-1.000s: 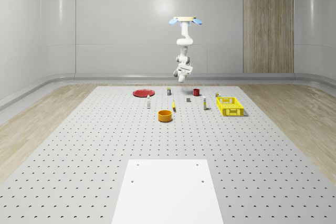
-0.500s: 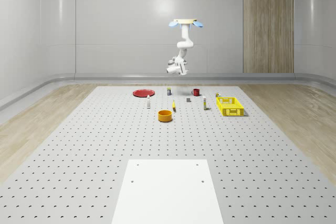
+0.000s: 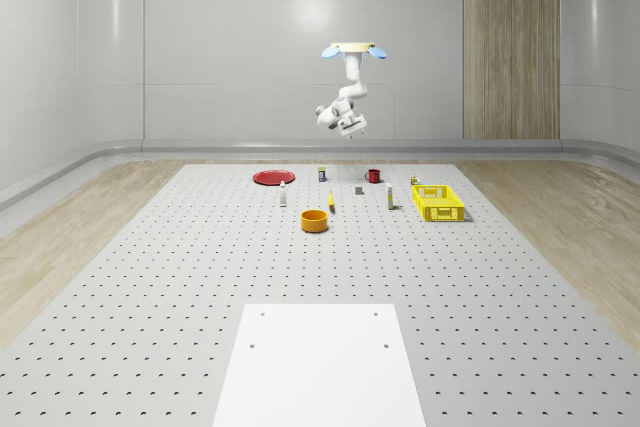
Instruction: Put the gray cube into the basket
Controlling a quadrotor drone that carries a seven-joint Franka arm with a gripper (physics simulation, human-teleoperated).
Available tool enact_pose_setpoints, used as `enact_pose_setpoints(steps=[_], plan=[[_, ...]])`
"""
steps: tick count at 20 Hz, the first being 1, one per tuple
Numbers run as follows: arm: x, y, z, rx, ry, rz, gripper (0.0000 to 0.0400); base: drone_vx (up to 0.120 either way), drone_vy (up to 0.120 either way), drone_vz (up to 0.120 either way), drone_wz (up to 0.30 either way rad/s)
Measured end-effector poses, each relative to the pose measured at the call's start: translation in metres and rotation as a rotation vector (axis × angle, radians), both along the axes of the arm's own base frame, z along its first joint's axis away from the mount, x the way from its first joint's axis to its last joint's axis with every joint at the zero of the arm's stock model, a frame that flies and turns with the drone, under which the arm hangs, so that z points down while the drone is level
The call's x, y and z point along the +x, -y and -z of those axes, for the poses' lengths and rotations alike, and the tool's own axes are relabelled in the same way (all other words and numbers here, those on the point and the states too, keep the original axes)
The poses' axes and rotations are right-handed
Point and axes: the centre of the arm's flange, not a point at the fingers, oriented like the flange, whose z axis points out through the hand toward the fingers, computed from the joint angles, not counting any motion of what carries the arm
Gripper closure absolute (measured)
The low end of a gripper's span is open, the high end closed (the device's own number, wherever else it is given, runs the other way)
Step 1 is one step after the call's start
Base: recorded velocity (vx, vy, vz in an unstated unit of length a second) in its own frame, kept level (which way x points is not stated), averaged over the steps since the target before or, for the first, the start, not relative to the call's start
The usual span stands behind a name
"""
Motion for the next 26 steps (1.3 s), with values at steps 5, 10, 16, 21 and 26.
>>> enact_pose_setpoints(steps=[5, 10, 16, 21, 26], plan=[[0.000, 0.019, 0.005, -0.197, -0.004, 0.006, 0.0000, 0.096, 0.000, -0.120, 0.000], [0.000, 0.027, 0.006, -0.278, -0.007, 0.008, 0.0000, 0.048, 0.048, -0.120, 0.000], [0.000, 0.030, 0.006, -0.315, -0.008, 0.008, 0.0000, 0.040, 0.060, -0.120, 0.000], [0.000, 0.031, 0.007, -0.326, -0.009, 0.008, 0.0000, 0.120, -0.080, -0.120, 0.000], [0.000, 0.032, 0.007, -0.330, -0.009, 0.008, 0.0000, 0.000, 0.000, -0.120, 0.000]])
